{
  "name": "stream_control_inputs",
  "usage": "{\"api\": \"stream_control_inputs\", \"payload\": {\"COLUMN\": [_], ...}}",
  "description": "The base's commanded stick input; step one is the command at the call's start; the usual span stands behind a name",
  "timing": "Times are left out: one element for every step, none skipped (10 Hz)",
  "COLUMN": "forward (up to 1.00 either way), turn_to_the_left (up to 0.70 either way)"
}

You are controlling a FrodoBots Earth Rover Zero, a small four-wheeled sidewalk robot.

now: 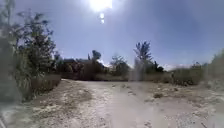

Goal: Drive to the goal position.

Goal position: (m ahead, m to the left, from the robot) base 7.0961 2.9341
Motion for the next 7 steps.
{"api": "stream_control_inputs", "payload": {"forward": [0.45,0.45,0.45,0.45,0.45,0.45,0.45], "turn_to_the_left": [0.00,0.00,0.00,0.00,0.00,0.00,0.00]}}
